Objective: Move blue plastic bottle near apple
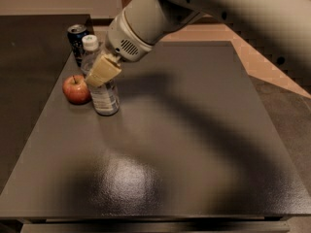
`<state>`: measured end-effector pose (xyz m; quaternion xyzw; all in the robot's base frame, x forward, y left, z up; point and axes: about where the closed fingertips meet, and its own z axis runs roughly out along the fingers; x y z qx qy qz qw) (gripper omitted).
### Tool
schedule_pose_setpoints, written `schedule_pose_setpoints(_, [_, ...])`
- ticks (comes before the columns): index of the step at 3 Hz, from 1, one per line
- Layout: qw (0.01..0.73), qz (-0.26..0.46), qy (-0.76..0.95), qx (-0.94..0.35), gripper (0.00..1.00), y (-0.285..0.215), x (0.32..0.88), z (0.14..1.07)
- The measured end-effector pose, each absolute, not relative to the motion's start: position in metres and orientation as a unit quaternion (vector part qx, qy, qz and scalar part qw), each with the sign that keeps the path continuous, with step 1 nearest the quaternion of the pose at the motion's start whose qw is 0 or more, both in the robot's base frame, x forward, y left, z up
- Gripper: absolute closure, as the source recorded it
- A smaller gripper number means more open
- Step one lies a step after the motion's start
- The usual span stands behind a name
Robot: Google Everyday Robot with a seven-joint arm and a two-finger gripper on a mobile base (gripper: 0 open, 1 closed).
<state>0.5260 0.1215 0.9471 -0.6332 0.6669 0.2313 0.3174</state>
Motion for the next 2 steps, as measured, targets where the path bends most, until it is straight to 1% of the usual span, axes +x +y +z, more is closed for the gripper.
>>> schedule_pose_setpoints(1, [0.317, 0.231, 0.666, -0.635, 0.12, 0.1232, 0.5246, 0.9474])
schedule_pose_setpoints(2, [0.317, 0.232, 0.665, -0.636, 0.00, 0.1247, 0.5234, 0.9476])
